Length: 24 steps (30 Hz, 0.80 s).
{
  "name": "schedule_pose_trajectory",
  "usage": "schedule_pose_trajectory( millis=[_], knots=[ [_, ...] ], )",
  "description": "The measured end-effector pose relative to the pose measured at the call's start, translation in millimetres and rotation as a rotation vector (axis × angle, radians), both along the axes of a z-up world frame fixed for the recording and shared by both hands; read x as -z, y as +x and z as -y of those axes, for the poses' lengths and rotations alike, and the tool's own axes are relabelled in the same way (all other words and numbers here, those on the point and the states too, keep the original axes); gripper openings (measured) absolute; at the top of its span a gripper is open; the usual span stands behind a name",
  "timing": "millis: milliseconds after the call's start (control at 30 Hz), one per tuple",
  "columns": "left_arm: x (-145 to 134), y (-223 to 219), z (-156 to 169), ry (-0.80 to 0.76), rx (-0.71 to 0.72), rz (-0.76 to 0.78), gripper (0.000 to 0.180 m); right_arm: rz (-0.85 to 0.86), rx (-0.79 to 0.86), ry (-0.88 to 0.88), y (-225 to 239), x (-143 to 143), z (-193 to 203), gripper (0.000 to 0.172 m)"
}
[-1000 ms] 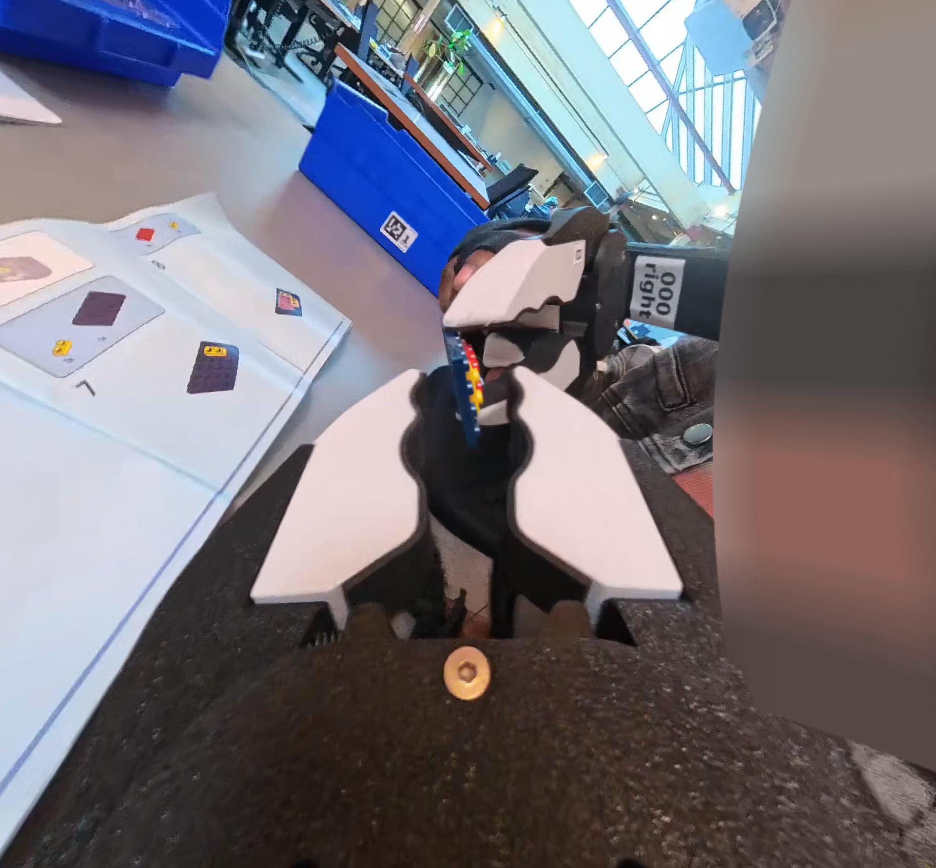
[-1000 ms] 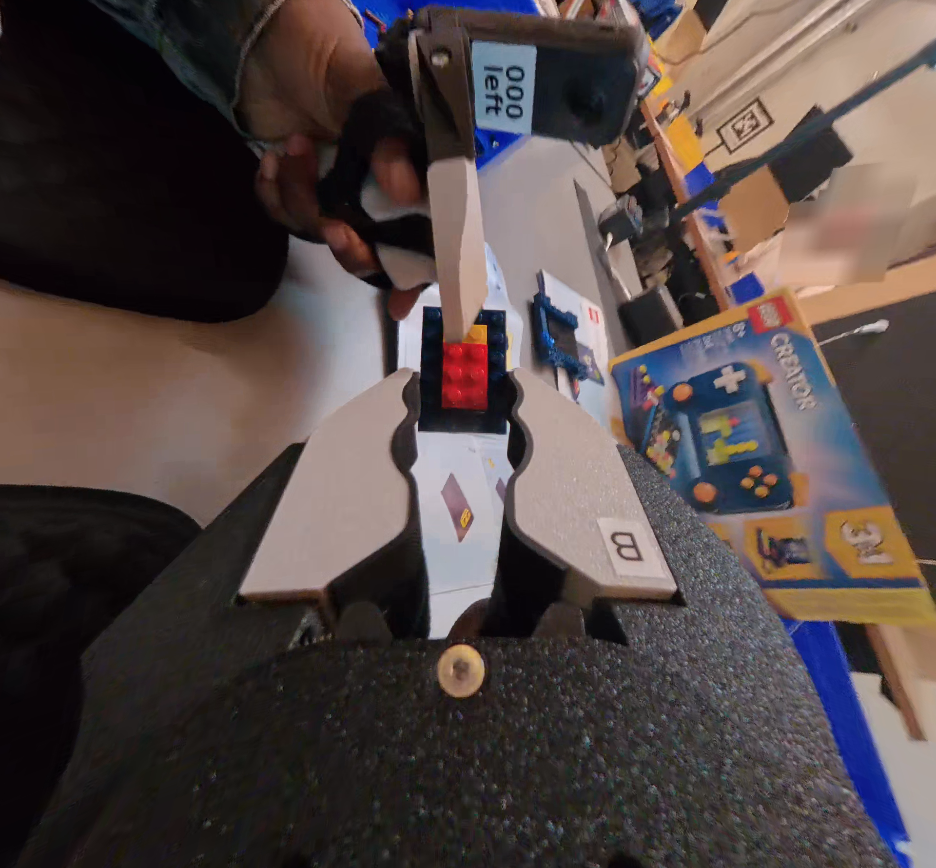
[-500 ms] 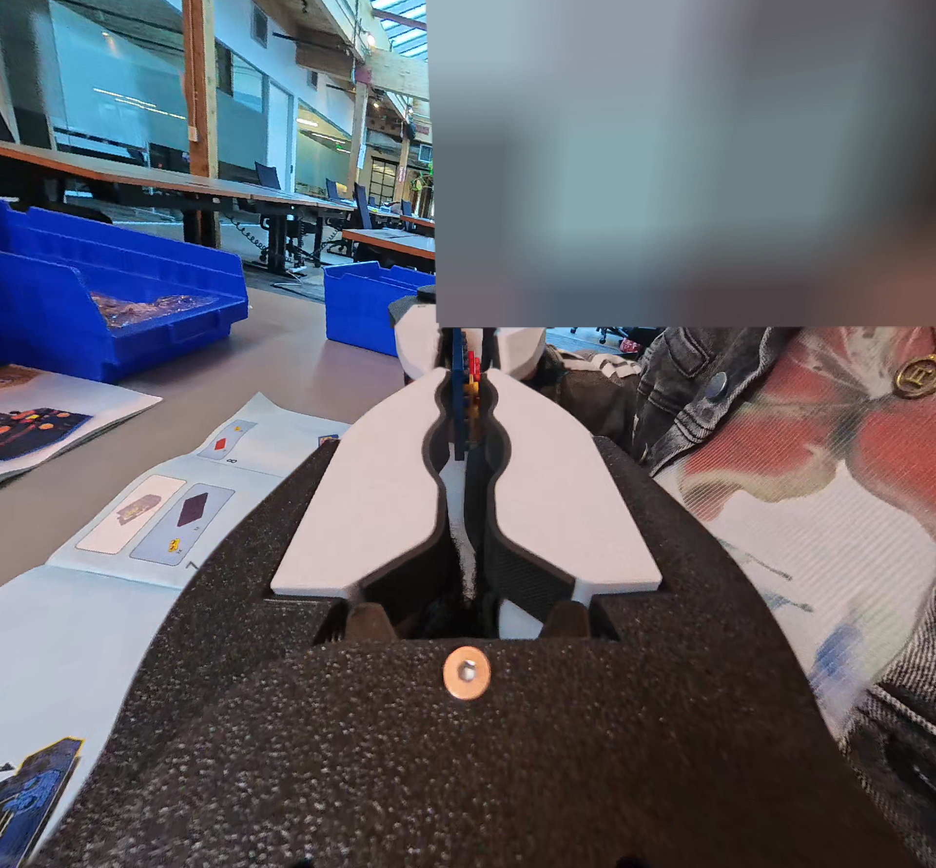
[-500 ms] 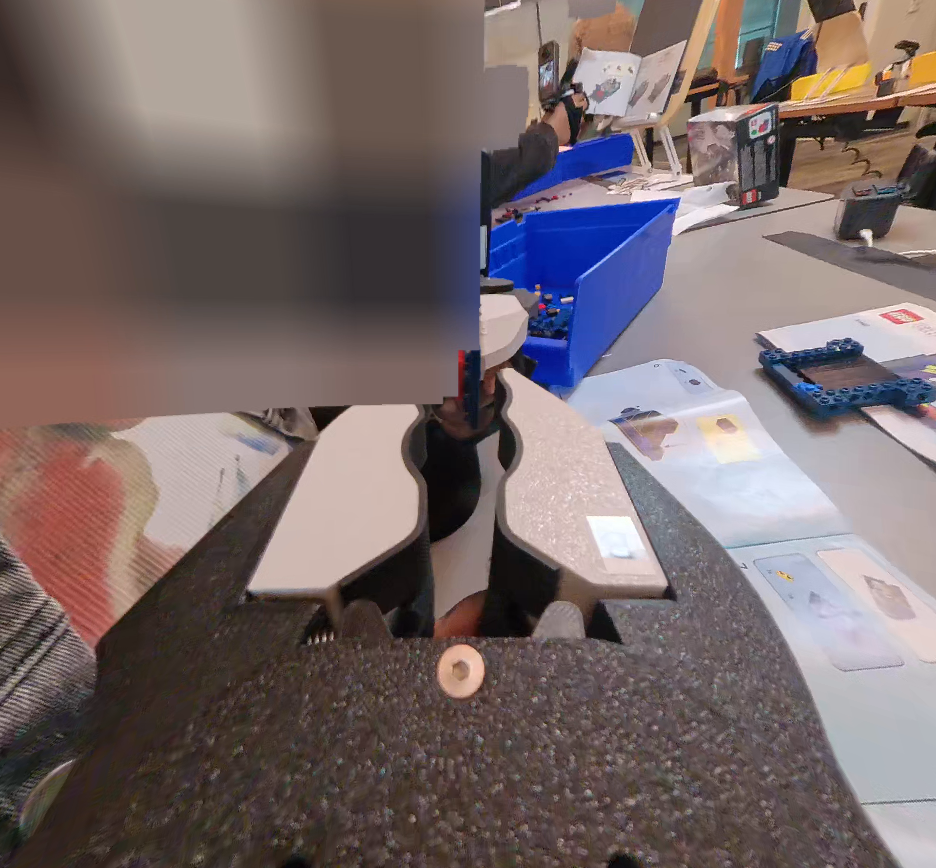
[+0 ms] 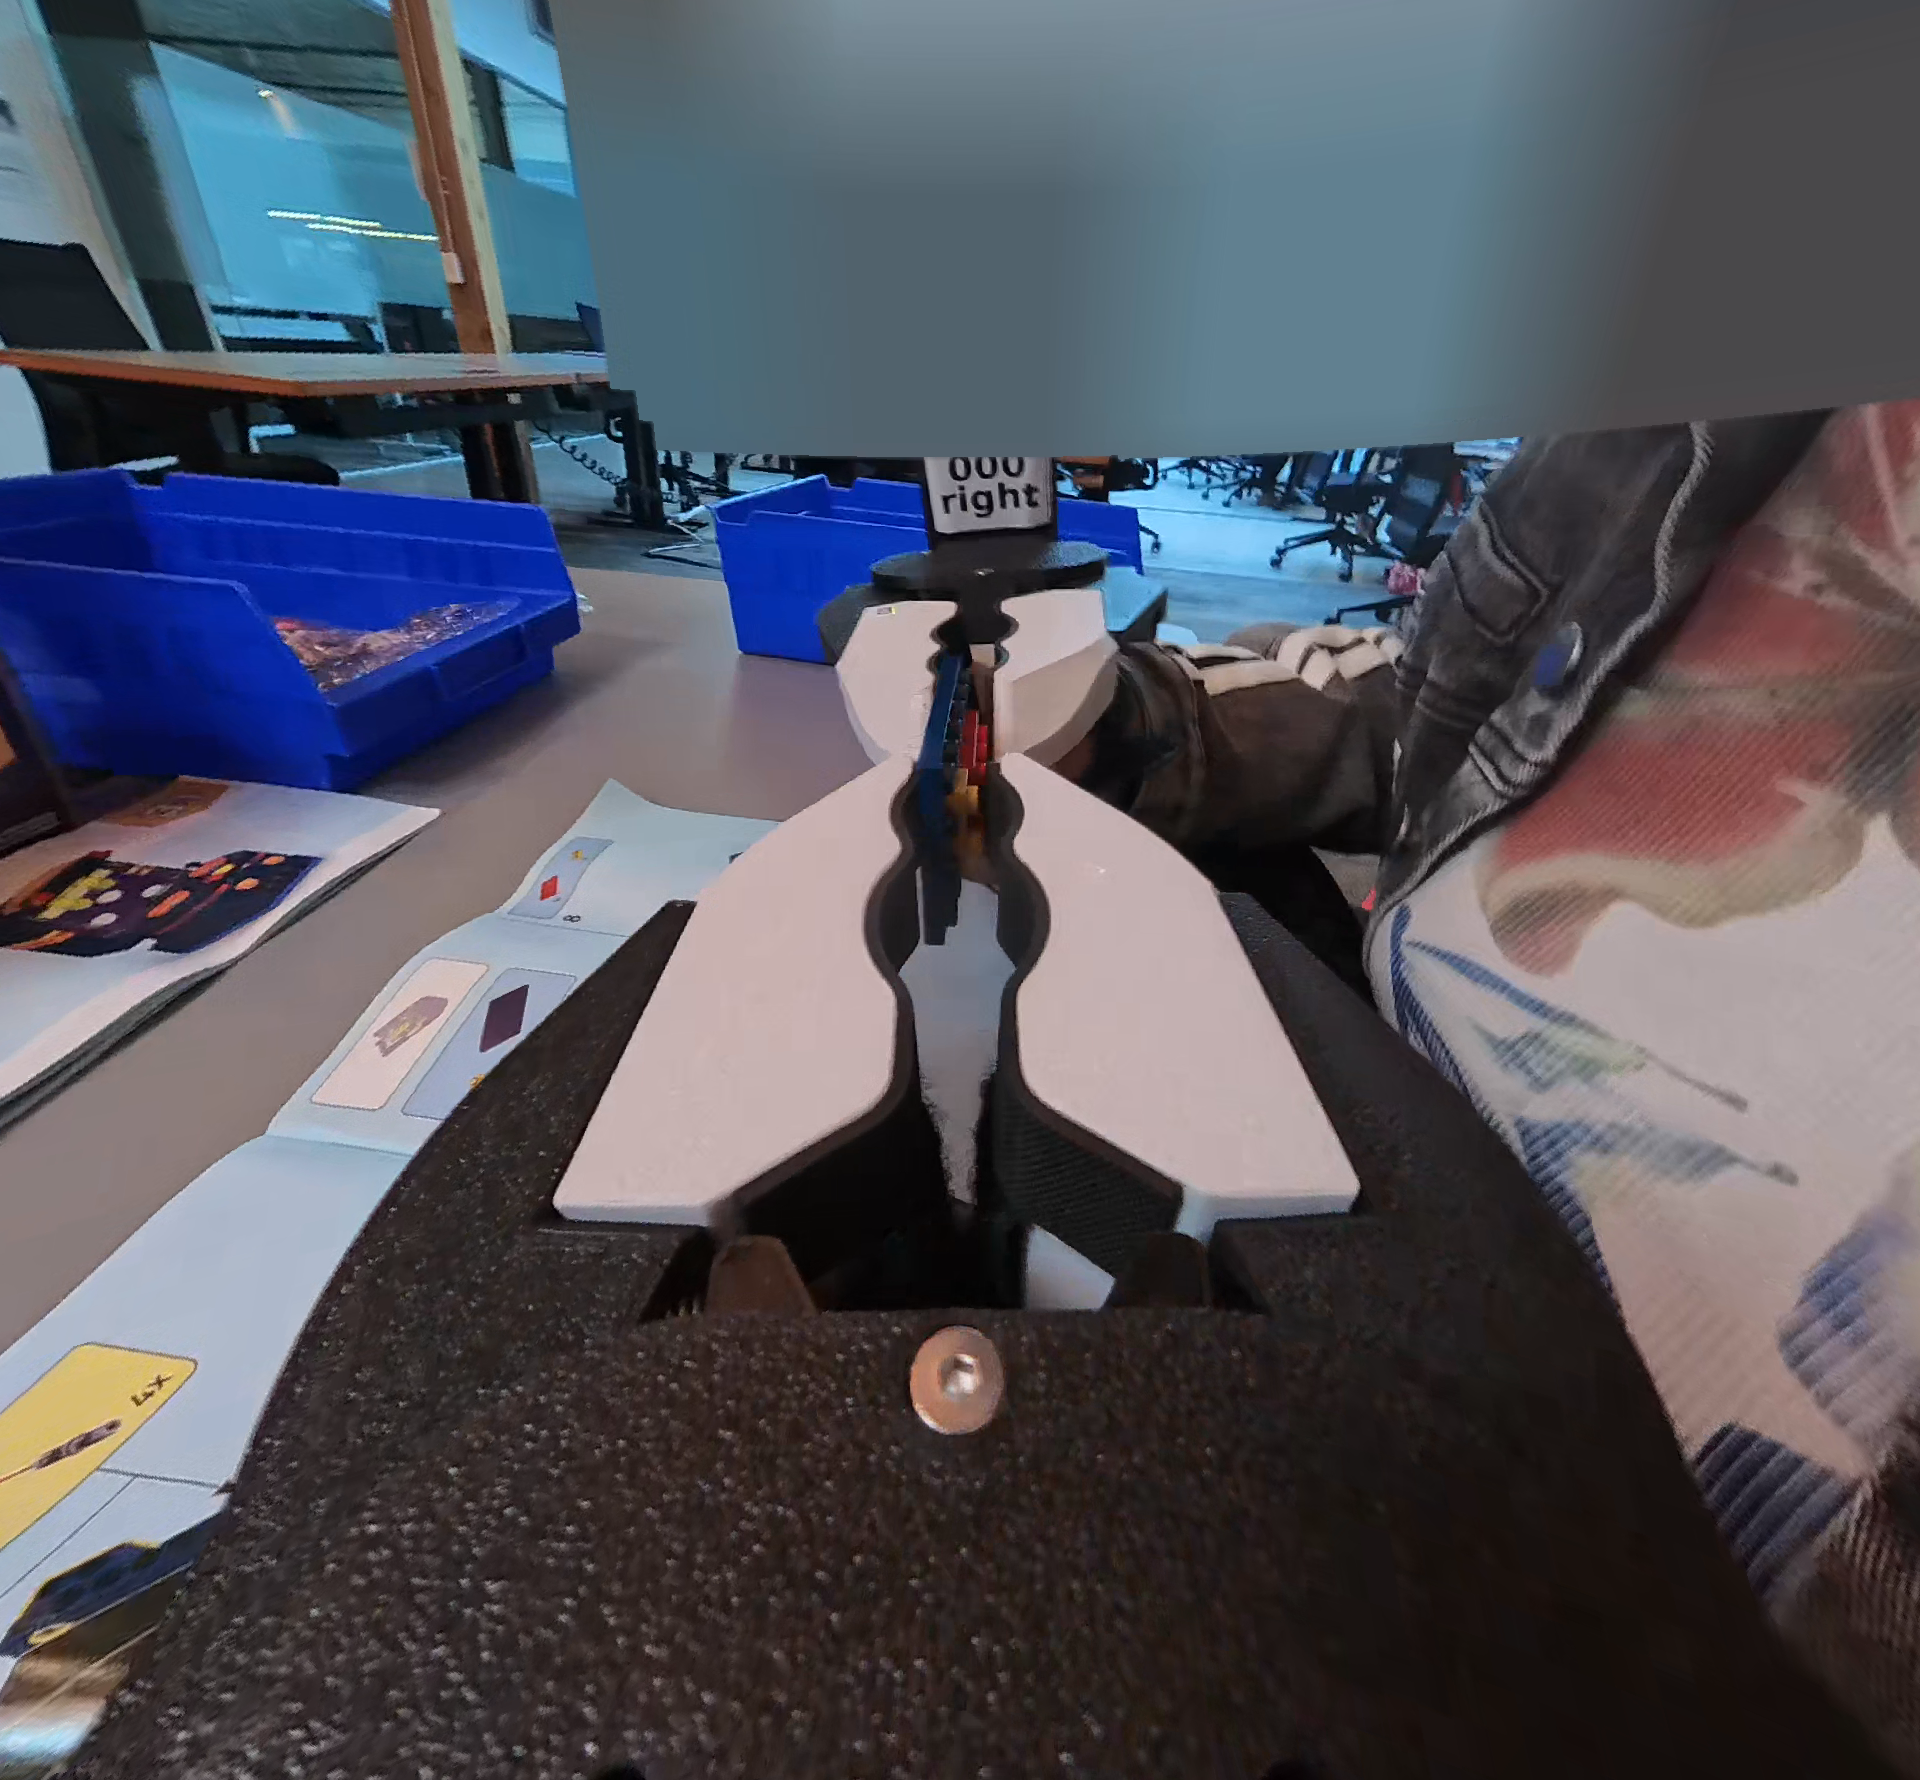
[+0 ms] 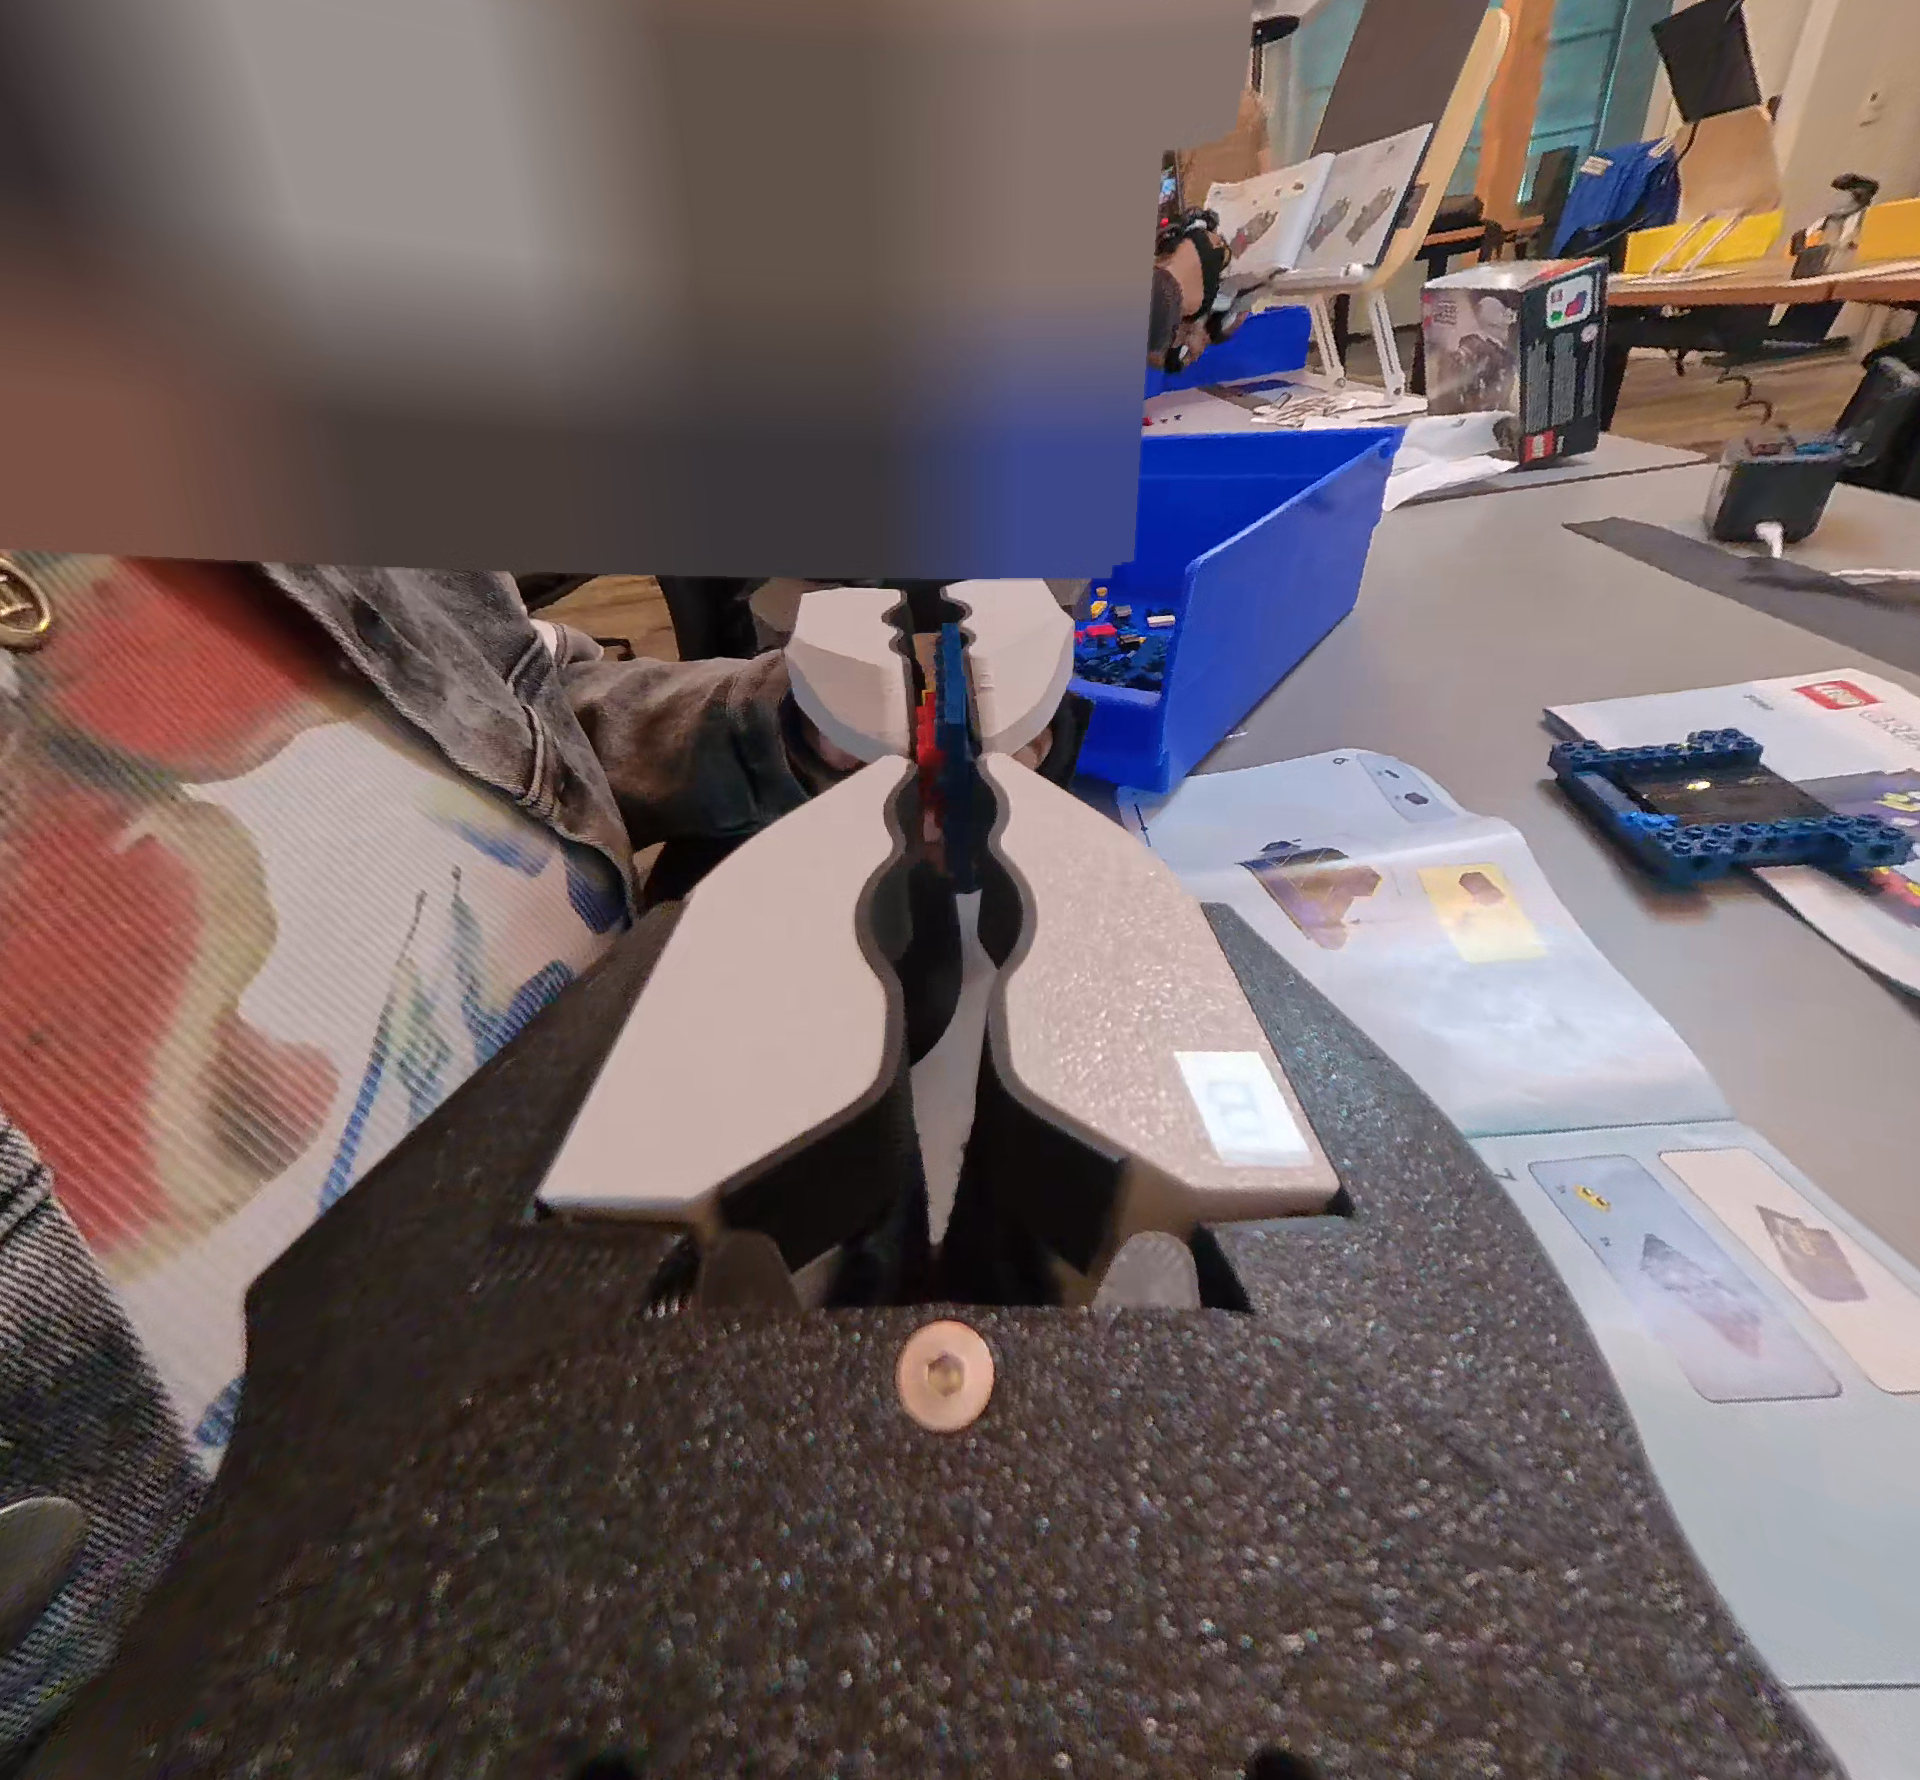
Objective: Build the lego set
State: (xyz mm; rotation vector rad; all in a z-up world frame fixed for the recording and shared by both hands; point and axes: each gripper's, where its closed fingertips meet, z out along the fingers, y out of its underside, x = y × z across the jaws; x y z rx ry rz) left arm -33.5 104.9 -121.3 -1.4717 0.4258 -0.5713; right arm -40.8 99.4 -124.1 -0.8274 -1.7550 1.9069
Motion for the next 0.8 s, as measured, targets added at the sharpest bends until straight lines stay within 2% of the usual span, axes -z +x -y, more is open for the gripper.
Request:
schedule_pose_trajectory(
  millis=[100, 233, 400, 600, 800],
  knots=[
    [-1.9, -3.9, 0.7, 0.011, -0.033, -0.032, 0.024, -0.039, 0.034, -0.038, -0.1, -8.5, -8.5, 0.008],
    [-3.7, -6.1, -0.8, 0.023, -0.055, -0.017, 0.013, -0.039, 0.029, -0.025, 0.9, -7.3, -5.2, 0.008],
    [-5.2, -6.5, -0.1, 0.009, -0.044, 0.041, 0.01, -0.052, 0.04, -0.014, 1.0, -8.1, -4.3, 0.008],
    [-5.2, -6.5, 1.2, -0.022, 0.001, 0.16, 0.009, -0.152, 0.138, 0.147, 0.5, -8.7, -3.3, 0.009],
    [-0.5, -3.6, 1.0, -0.045, 0.025, 0.125, 0.007, -0.099, 0.095, -0.032, -1.6, -16.0, -6.0, 0.011]
  ],
)
